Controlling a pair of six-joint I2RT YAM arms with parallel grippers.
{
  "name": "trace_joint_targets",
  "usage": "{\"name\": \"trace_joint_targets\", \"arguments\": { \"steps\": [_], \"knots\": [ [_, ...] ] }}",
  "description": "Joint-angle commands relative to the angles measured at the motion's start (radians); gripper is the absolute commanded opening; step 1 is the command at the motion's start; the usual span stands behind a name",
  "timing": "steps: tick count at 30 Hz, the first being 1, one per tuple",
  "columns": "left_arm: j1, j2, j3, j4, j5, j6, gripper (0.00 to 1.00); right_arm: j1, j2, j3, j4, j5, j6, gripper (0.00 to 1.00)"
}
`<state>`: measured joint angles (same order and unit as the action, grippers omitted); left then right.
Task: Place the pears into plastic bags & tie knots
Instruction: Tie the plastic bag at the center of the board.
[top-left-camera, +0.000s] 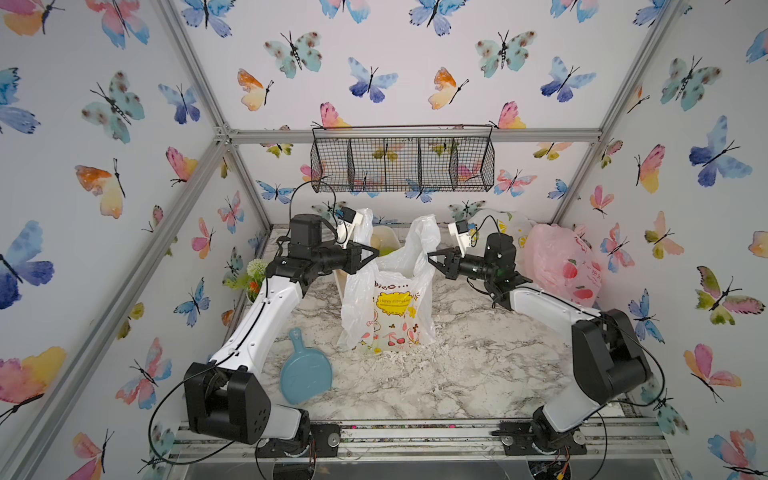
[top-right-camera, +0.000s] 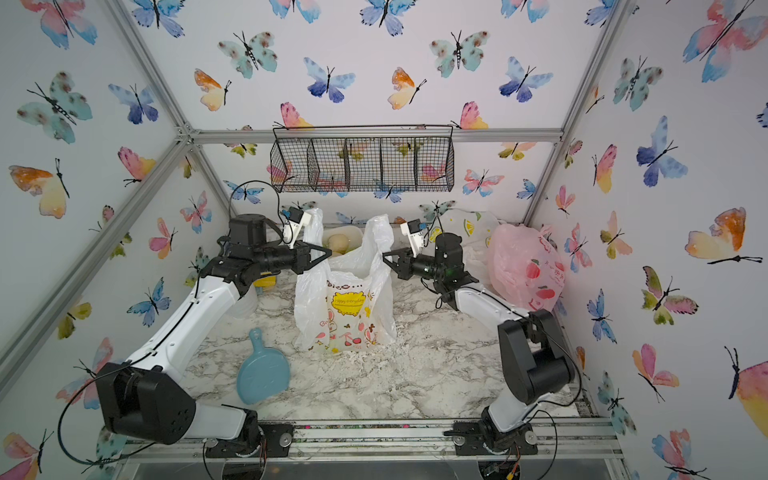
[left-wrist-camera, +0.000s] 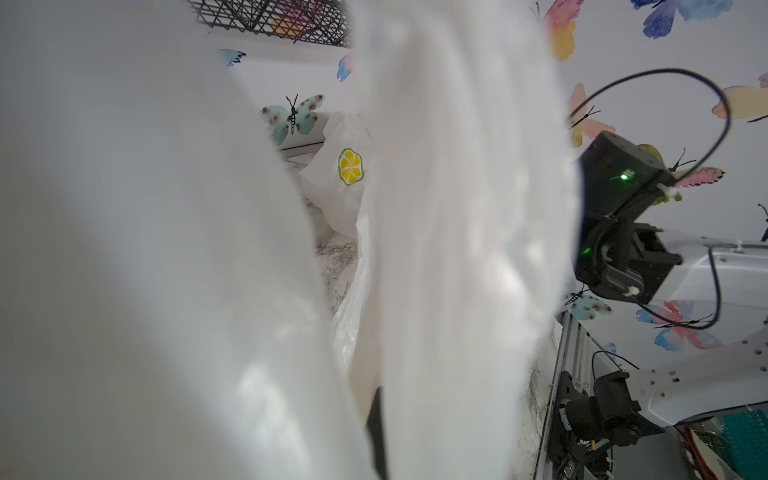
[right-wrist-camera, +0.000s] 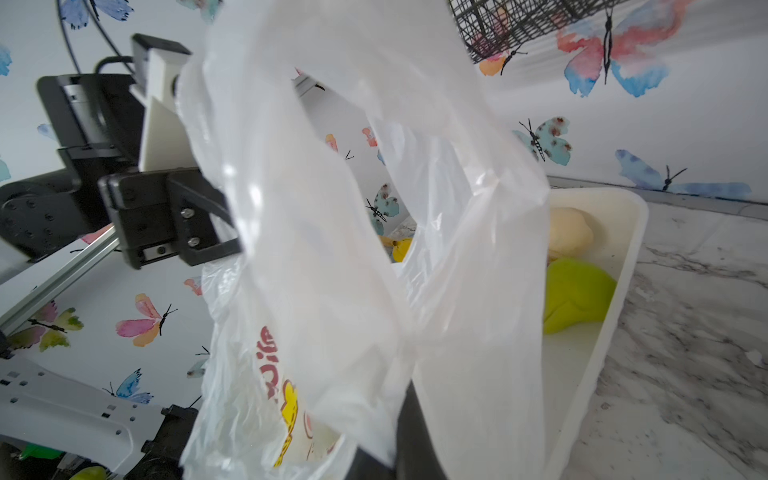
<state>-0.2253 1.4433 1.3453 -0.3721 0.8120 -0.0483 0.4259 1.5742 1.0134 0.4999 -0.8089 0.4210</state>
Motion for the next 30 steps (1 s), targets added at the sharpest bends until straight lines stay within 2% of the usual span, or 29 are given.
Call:
{"name": "trace_joint_targets", "arguments": {
  "steps": [1,5,9,14,17,19,20,23,24,26,28,30],
  "knots": [
    [-0.027,0.086,0.091,-0.228,0.026,0.151,0.02,0.049,-0.109,-0.016,-0.178,0.125,-0.225,0.03],
    [-0.111,0.165,0.210,-0.386,-0.020,0.302,0.05,0.141,-0.140,0.090,-0.443,0.210,-0.429,0.03],
    [-0.112,0.213,0.308,-0.517,-0.048,0.401,0.13,0.248,-0.086,0.250,-0.722,0.318,-0.610,0.03],
    [-0.078,0.184,0.300,-0.554,-0.056,0.470,0.21,0.260,-0.080,0.304,-0.804,0.308,-0.663,0.03],
    [-0.040,0.164,0.280,-0.506,-0.076,0.447,0.15,0.260,-0.088,0.326,-0.841,0.287,-0.669,0.07],
    [-0.013,0.143,0.286,-0.473,-0.020,0.424,0.08,0.258,-0.092,0.312,-0.806,0.334,-0.621,0.10],
    [-0.013,0.126,0.273,-0.454,0.010,0.421,0.06,0.254,-0.098,0.292,-0.765,0.365,-0.590,0.24],
    [-0.020,0.028,0.152,-0.311,0.108,0.363,0.03,0.206,-0.106,0.233,-0.606,0.408,-0.443,0.75],
    [-0.020,-0.012,0.094,-0.252,0.126,0.340,0.03,0.199,-0.102,0.235,-0.588,0.463,-0.405,0.97],
    [-0.020,-0.059,0.021,-0.198,0.126,0.323,0.03,0.191,-0.091,0.247,-0.583,0.500,-0.396,0.98],
    [-0.019,-0.063,0.008,-0.214,0.130,0.327,0.03,0.179,-0.072,0.269,-0.599,0.494,-0.418,0.98],
    [-0.020,-0.061,0.001,-0.205,0.136,0.315,0.03,0.146,-0.036,0.307,-0.602,0.384,-0.418,0.98]
  ]
}}
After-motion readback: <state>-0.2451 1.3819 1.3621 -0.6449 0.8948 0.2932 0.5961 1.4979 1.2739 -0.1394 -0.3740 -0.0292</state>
